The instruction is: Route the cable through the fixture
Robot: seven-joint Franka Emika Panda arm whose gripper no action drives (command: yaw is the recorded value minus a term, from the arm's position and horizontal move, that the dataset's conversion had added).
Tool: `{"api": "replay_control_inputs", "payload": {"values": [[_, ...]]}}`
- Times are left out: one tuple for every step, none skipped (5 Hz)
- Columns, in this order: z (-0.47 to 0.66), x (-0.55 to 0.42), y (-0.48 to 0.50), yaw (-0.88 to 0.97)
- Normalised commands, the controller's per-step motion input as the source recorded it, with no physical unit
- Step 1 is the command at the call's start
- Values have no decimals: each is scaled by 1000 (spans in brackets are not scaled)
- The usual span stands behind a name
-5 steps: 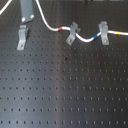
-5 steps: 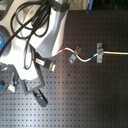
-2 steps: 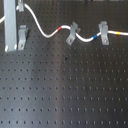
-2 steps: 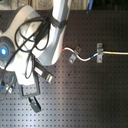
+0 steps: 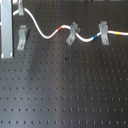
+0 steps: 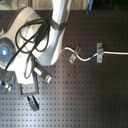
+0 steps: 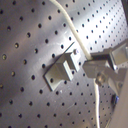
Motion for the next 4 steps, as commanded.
{"api": "replay_control_inputs", "payload": {"values": [[405, -322, 107, 34], [478, -333, 148, 49], [361, -305, 164, 37], [131, -269, 218, 43]]}}
